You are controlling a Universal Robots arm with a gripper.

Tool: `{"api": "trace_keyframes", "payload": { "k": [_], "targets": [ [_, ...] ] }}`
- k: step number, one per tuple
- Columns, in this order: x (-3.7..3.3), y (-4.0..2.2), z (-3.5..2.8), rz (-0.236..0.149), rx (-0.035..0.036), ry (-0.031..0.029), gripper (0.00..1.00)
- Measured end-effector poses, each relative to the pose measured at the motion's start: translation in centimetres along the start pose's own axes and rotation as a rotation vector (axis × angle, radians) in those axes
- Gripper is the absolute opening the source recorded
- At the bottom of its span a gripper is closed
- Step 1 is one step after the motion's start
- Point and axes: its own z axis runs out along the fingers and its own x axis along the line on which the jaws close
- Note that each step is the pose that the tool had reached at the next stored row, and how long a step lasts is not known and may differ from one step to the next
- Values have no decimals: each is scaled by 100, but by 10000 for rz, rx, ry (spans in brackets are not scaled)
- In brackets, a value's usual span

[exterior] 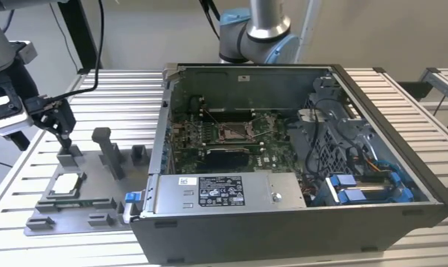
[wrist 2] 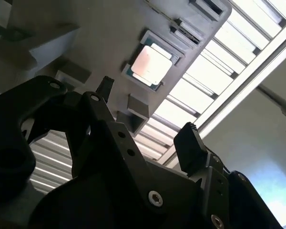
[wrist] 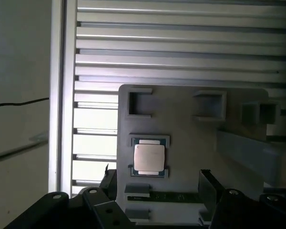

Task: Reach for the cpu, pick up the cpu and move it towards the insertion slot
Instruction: 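Pick up the cpu and move it towards the insertion slot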

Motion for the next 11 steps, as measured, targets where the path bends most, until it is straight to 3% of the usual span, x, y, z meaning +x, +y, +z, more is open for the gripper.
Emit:
{"api": "trace_keyframes", "payload": {
  "k": [11],
  "targets": [
    [7, -18, 157, 0, 0, 0, 100]
  ]
}}
